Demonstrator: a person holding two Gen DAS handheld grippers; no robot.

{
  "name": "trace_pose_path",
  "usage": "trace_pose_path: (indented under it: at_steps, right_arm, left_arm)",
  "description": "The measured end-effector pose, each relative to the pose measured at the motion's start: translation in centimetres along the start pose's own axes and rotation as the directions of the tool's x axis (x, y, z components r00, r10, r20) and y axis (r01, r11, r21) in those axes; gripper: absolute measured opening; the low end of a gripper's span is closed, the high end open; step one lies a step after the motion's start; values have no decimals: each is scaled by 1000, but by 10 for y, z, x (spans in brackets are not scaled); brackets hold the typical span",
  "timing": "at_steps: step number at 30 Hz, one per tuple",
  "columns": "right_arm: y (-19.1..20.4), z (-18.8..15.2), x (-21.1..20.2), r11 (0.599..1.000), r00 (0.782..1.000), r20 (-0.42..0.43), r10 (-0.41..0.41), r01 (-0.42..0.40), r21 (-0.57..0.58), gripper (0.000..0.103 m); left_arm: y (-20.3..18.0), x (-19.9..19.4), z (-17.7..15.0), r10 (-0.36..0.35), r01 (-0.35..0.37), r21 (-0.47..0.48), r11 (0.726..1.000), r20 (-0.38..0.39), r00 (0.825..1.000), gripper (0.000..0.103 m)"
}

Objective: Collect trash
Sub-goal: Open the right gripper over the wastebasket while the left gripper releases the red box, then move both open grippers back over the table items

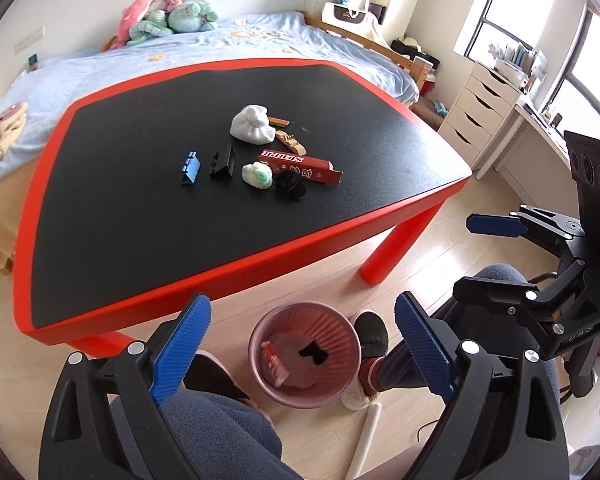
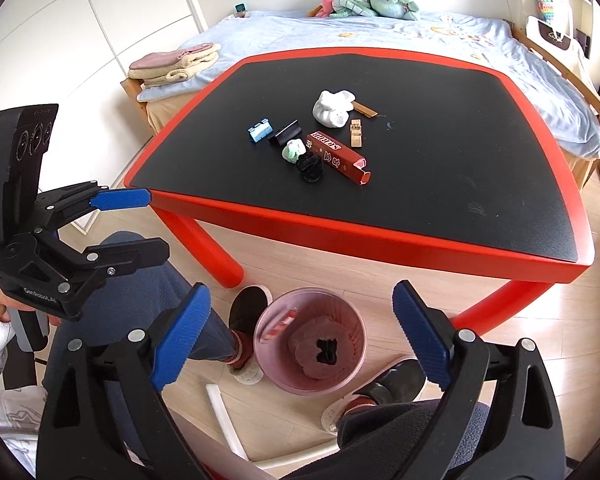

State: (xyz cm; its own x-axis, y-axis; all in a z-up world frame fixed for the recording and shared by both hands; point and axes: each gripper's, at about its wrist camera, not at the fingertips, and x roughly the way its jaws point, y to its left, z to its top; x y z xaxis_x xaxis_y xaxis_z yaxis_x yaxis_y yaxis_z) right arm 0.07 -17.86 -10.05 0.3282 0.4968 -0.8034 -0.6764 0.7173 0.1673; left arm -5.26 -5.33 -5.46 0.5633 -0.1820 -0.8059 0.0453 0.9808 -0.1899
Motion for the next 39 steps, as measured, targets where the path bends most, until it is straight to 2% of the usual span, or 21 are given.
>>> trace_pose_path:
  at_steps: [5,23,31,39]
  right_arm:
    - [-1,-1,1,1000,1000,-6,-2,2,6,94]
    - [-3,6,2,1000,1000,-4,12,-12,9,95]
    - [-12,26,11,1000,1000,-11,-2,2,-12,95]
    - [-19,63,19,995,1000,6,-30,30,-91,95]
  left_arm:
    - [2,-2,0,8,-8,-11,1000,6,1000,94]
    - [10,-7,5,14,-13,-27,1000,26,1000,95]
    - [24,-8,20,29,-27,-34,999,38,999,95]
    - [46,-2,44,41,-39,-50,998,40,998,95]
